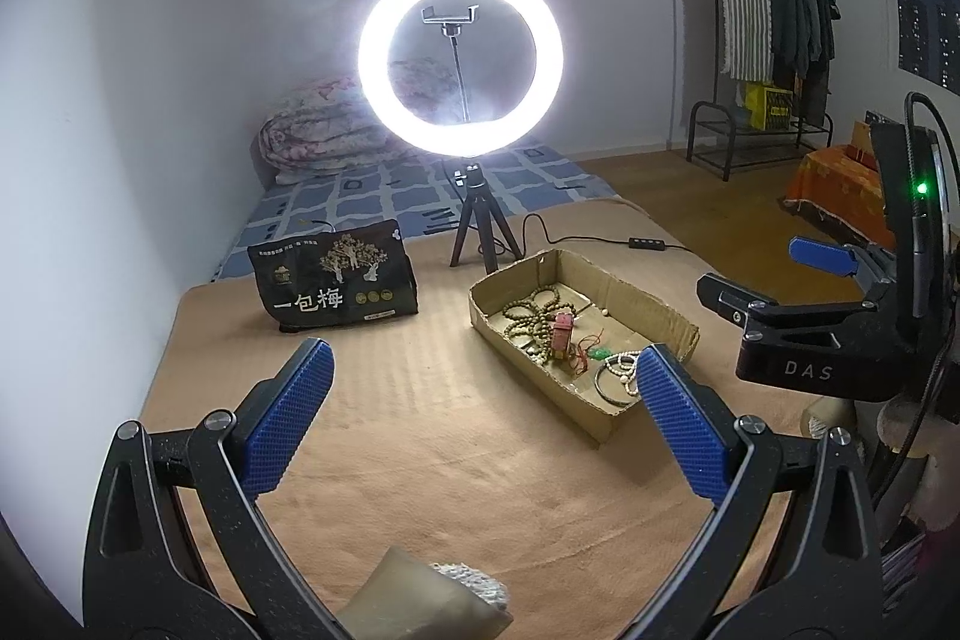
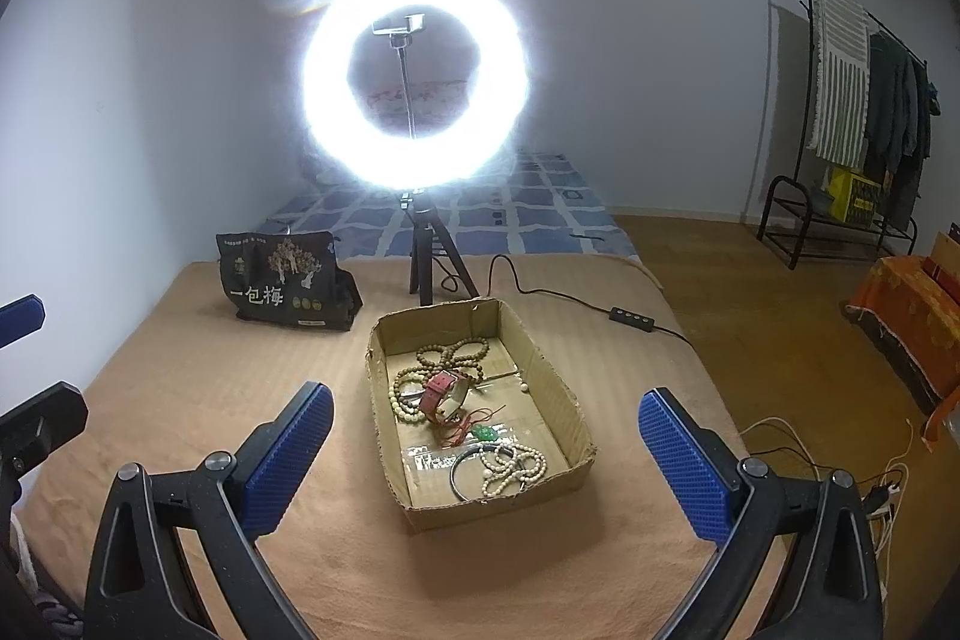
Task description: Organize jewelry
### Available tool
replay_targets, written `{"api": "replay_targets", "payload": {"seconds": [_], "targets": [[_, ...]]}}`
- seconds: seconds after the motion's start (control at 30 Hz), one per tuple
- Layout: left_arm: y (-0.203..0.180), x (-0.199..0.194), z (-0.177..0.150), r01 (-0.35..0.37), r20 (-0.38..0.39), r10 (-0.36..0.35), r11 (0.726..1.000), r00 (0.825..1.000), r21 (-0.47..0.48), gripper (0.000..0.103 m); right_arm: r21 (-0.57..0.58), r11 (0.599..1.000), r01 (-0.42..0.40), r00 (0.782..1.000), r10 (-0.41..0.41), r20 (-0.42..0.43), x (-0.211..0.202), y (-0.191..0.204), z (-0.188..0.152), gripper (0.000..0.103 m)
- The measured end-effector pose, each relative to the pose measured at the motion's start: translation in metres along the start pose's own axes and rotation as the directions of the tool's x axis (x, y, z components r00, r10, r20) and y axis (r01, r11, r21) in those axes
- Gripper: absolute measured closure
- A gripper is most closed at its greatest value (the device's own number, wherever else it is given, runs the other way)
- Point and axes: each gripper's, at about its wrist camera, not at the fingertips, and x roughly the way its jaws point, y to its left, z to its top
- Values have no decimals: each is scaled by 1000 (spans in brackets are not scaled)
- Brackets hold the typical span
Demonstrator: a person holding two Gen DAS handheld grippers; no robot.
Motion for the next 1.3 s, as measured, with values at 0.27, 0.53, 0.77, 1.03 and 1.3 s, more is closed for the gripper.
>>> {"api": "replay_targets", "payload": {"seconds": [0.27,0.53,0.77,1.03,1.3], "targets": [[0,0,0,0,0,0,1000,1000,2,0,-6,1000,-2,1000,2,-5,1,3,-1,0],[0,-1,0,0,0,0,1000,1000,2,0,-2,1000,-3,1000,3,-5,3,4,-1,0],[0,-3,1,1,1,-1,1000,1000,4,0,-2,1000,-2,1000,2,-4,3,3,-1,0],[-2,-4,1,1,3,-1,1000,1000,9,0,-2,1000,-1,1000,1,-5,2,2,-1,0],[-4,-7,1,-9,5,9,1000,1000,10,0,-1,1000,-3,1000,3,-6,2,2,-2,0]]}}
